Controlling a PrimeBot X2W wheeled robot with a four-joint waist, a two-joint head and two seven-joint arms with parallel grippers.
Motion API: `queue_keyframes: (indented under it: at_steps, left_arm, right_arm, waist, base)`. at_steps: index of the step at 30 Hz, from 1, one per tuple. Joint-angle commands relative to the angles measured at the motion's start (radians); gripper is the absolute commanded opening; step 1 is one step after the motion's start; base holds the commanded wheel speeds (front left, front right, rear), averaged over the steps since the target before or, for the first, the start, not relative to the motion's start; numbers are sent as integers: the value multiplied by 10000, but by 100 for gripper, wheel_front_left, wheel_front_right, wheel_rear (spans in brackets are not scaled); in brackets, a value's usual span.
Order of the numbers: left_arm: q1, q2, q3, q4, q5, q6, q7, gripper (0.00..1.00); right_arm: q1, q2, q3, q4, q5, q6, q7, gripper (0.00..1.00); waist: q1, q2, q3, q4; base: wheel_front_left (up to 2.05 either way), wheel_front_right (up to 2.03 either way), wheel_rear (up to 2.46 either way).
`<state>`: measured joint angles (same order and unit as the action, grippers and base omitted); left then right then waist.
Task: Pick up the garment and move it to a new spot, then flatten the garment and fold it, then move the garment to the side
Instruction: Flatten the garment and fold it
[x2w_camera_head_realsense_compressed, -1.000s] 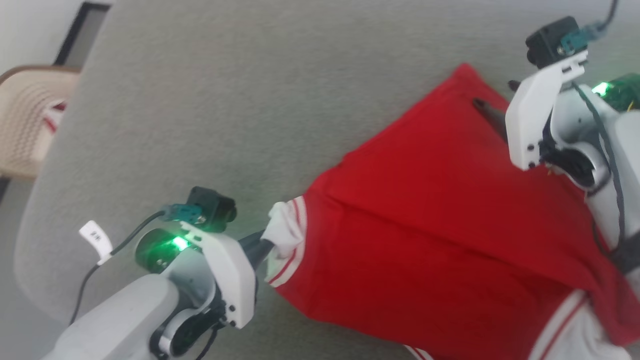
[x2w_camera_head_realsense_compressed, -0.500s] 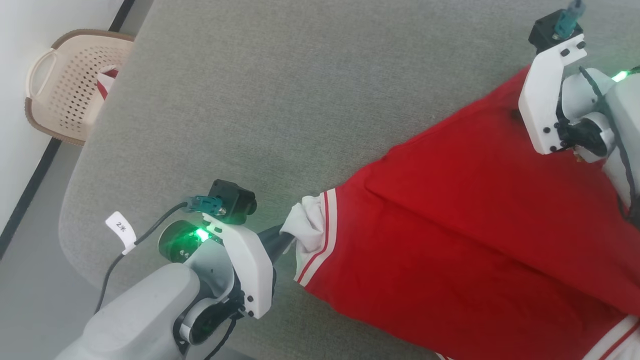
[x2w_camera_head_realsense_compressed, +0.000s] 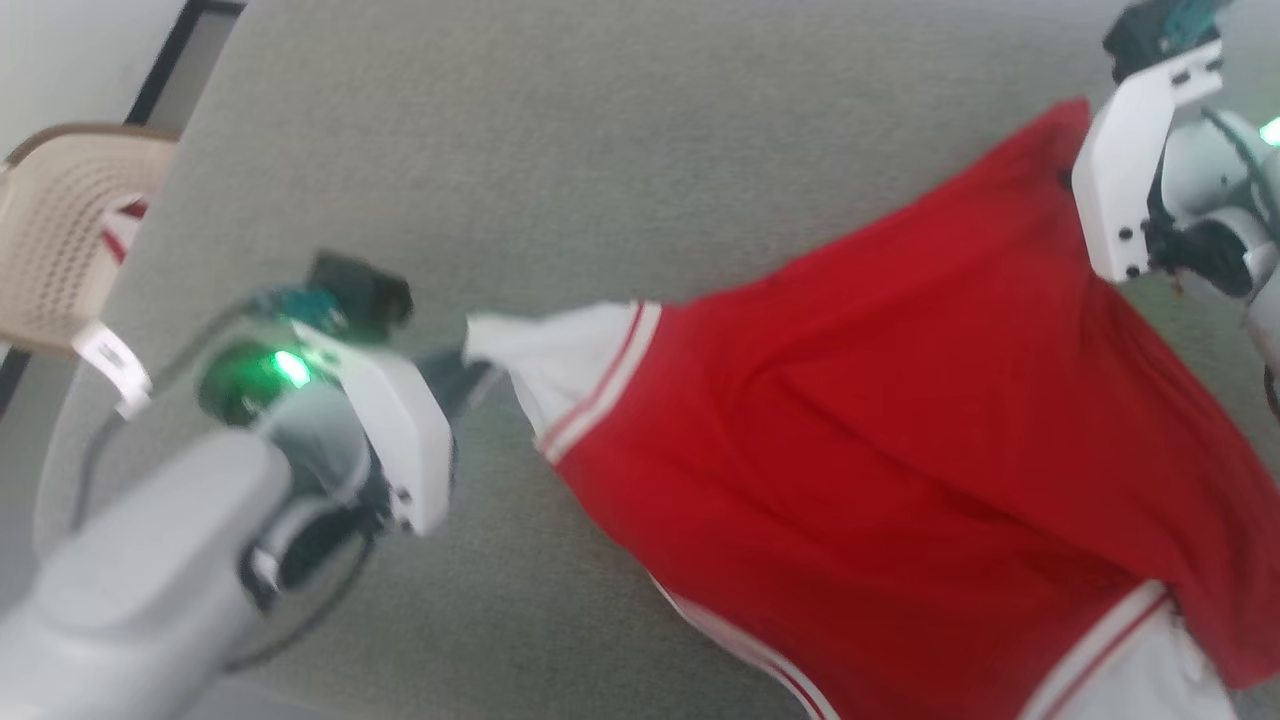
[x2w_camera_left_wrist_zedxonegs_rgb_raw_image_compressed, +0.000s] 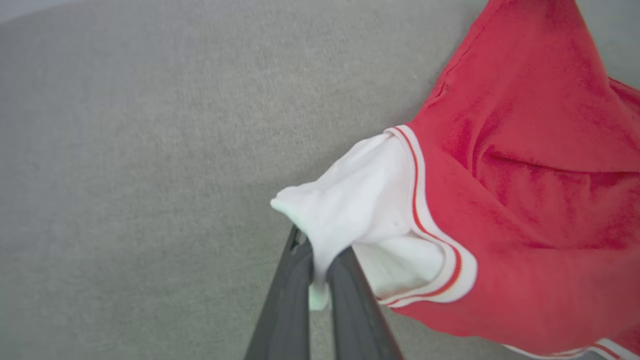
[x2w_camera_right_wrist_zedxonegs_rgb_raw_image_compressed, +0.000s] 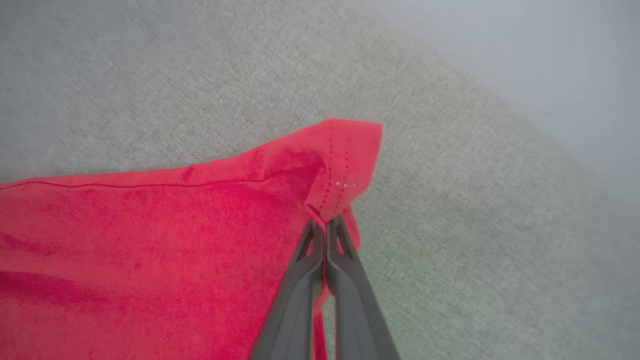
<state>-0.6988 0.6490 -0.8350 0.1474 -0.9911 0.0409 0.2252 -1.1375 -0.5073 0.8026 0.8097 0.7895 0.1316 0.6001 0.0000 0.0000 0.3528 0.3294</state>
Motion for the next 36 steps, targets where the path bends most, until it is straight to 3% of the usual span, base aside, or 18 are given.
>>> queue_keyframes:
  at_steps: [1,11,22,31,36]
  left_arm:
    - [-510,255,196,-133,100,39,178,0]
    - [-2969,991,856,56,300,-243,1432,0]
    - [-5680,834,1069,1875,801,-933,2028,0]
    - [-8146,169,1109,4049,2339,-1228,246,0]
    - [-9793,-351,1248,5364,3250,-1071,-1730,0]
  right_arm:
    - [-195,-32,-19,-224,165,-18,-267,0]
    - [-436,-584,-349,-1537,614,-18,-1138,0]
    - [-743,-667,-1509,-2984,181,-18,-1008,0]
    - [-1932,442,-3059,-2034,-1934,-18,-2404,0]
    - [-2913,1123,-3872,-1069,-3634,-19,-4018,0]
  waist:
    - [0,0,-385,-461]
    - [0,0,-1250,-1431]
    - [0,0,-1633,-2407]
    - [0,0,-219,-2956]
    - [0,0,850,-3021]
  base:
    - [0,0,0]
    - [0,0,0]
    - [0,0,0]
    - [0,0,0]
    - [0,0,0]
